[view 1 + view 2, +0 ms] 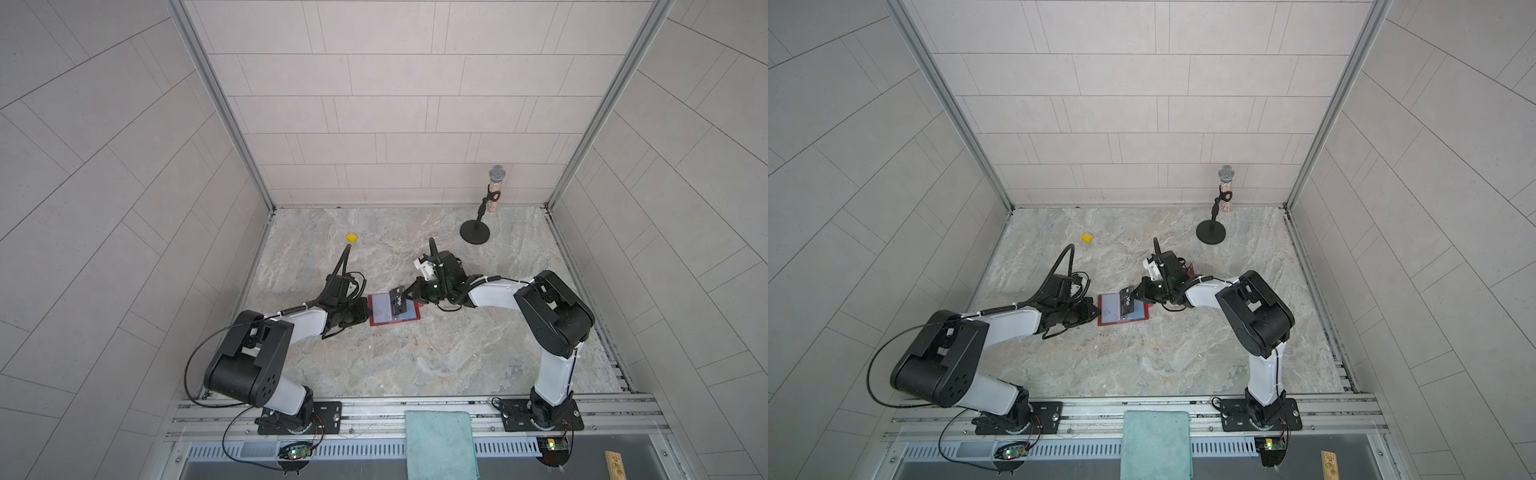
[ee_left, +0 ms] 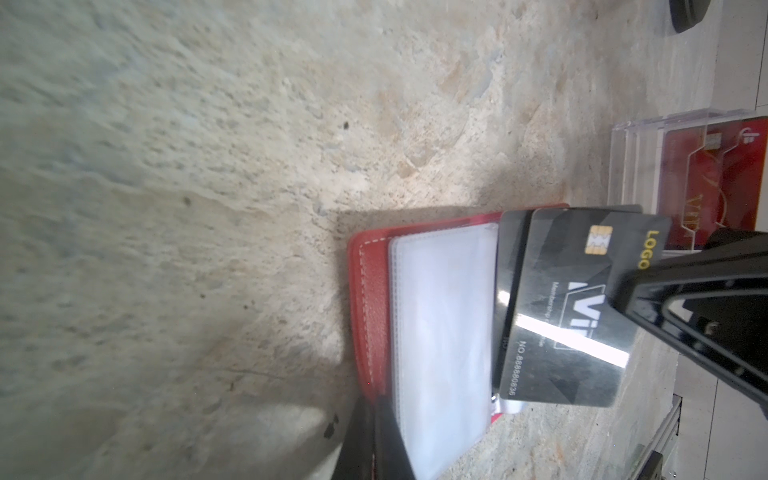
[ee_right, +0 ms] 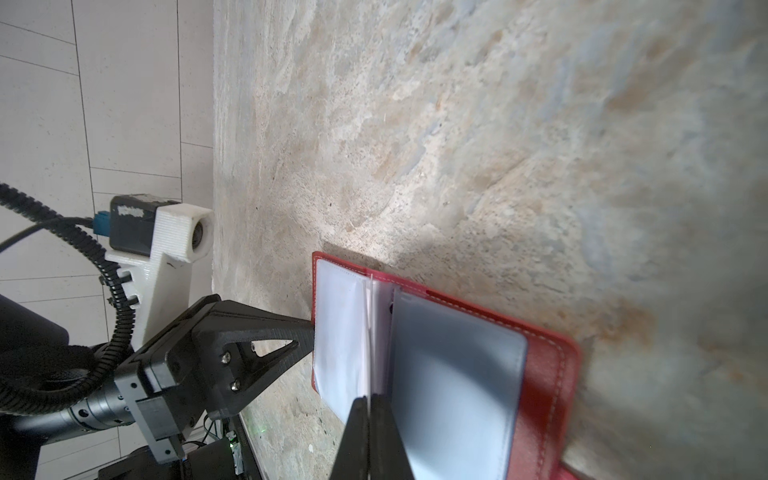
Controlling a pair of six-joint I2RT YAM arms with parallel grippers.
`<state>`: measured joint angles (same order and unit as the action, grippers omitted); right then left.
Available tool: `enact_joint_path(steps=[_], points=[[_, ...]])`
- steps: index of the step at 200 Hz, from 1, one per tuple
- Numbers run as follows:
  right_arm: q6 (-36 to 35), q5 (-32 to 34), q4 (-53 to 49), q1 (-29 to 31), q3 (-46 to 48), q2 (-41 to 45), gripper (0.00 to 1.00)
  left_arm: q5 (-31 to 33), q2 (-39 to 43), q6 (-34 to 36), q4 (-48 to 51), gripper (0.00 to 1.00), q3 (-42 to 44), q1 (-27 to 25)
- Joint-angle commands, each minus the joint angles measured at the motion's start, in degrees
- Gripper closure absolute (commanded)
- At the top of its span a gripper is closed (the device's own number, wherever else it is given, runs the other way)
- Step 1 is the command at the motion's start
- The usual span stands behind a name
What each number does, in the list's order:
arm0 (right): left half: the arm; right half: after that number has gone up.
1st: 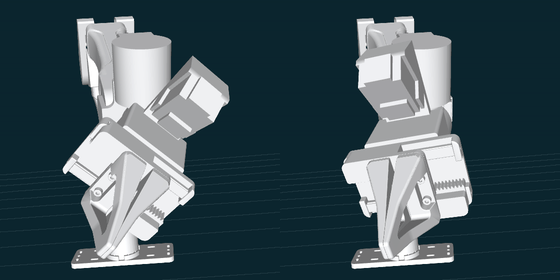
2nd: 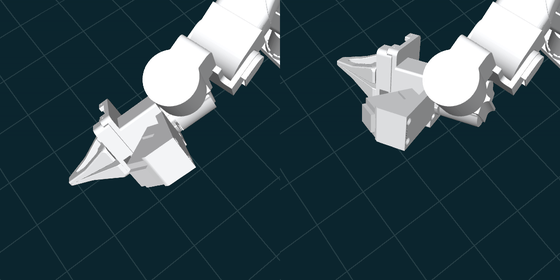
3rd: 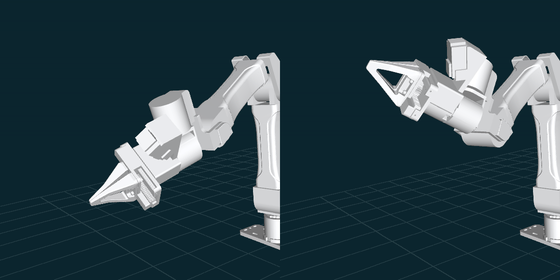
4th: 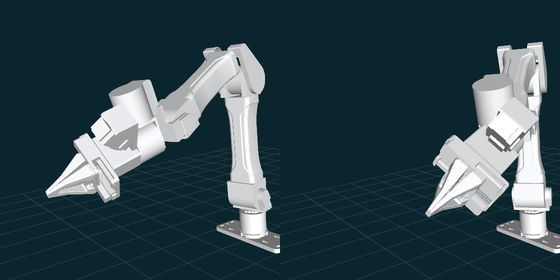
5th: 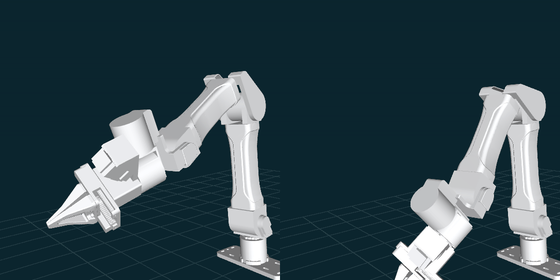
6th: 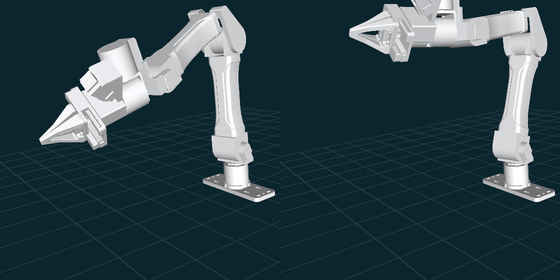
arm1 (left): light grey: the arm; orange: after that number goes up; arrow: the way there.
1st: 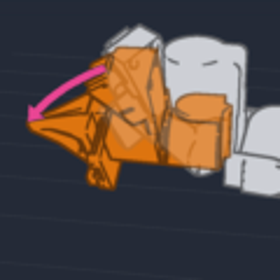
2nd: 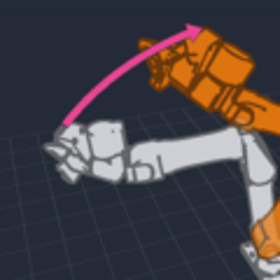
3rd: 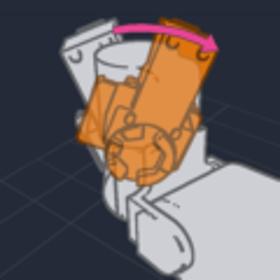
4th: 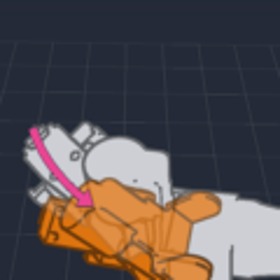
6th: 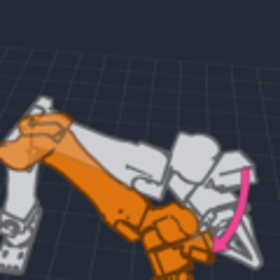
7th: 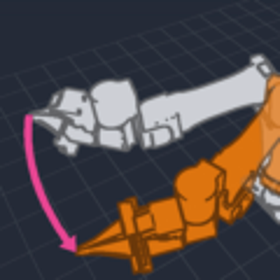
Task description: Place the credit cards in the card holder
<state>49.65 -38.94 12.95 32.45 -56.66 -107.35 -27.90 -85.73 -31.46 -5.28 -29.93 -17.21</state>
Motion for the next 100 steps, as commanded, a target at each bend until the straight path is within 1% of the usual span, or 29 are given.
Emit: enact_joint_path(steps=[1,65,100], points=[[1.25,-0.87,1.24,-0.01,0.92,-0.85,1.0,0.64,-0.46,0.8,3.08,1.0,-0.46,-0.01],[1.91,-0.9,1.46,-0.15,1.4,-1.5,1.0,0.67,-0.4,0.79,3.08,1.0,-0.48,-0.01],[3.42,-1.3,3.79,-0.1,2.52,-2.38,1.0,0.59,-0.58,0.78,3.04,1.0,-0.56,-0.01]])
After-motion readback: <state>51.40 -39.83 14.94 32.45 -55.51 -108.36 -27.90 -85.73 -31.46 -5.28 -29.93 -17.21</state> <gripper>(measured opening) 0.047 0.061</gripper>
